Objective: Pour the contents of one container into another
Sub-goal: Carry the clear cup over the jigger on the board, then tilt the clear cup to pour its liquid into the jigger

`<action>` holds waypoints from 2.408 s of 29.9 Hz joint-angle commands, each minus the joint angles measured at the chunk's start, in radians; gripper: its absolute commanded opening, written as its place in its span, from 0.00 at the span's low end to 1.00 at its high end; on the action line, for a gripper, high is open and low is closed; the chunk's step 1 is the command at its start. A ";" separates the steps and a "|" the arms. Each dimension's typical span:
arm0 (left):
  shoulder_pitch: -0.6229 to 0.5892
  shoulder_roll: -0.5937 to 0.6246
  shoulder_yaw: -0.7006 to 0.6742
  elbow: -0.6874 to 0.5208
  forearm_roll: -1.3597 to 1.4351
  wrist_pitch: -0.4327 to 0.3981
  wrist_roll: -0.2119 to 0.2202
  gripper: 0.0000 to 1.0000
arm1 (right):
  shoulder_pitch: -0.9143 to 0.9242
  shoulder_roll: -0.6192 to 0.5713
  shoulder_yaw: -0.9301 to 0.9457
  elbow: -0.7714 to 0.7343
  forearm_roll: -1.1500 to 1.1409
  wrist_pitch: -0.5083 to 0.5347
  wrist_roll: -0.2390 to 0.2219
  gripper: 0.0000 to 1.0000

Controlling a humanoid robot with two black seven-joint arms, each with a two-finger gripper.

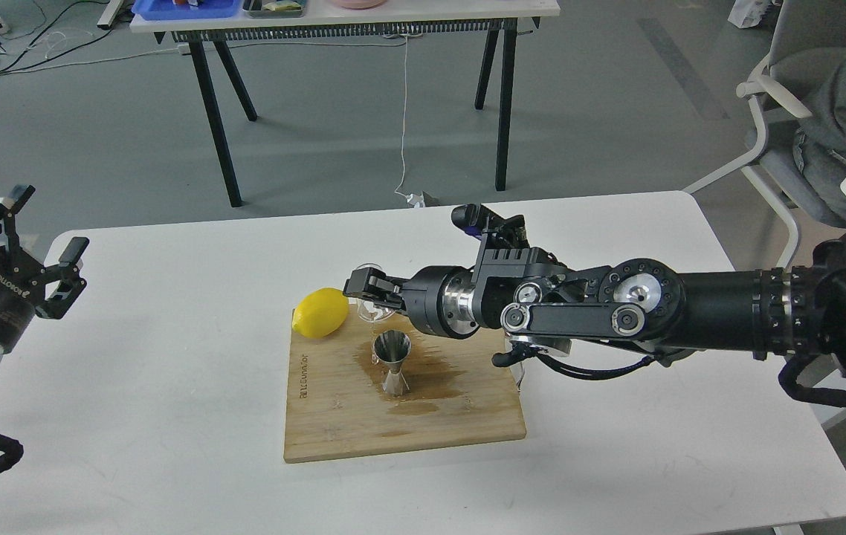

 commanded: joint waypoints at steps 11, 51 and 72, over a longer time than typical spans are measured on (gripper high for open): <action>0.000 0.002 0.000 0.003 0.000 0.000 0.000 0.99 | 0.006 -0.012 -0.030 0.030 -0.026 0.029 0.024 0.42; 0.006 0.000 0.000 0.004 0.000 0.000 0.000 0.99 | 0.004 -0.095 -0.056 0.070 -0.149 0.068 0.099 0.42; 0.006 0.000 0.000 0.004 0.000 0.000 0.000 0.99 | 0.004 -0.106 -0.070 0.070 -0.235 0.068 0.165 0.42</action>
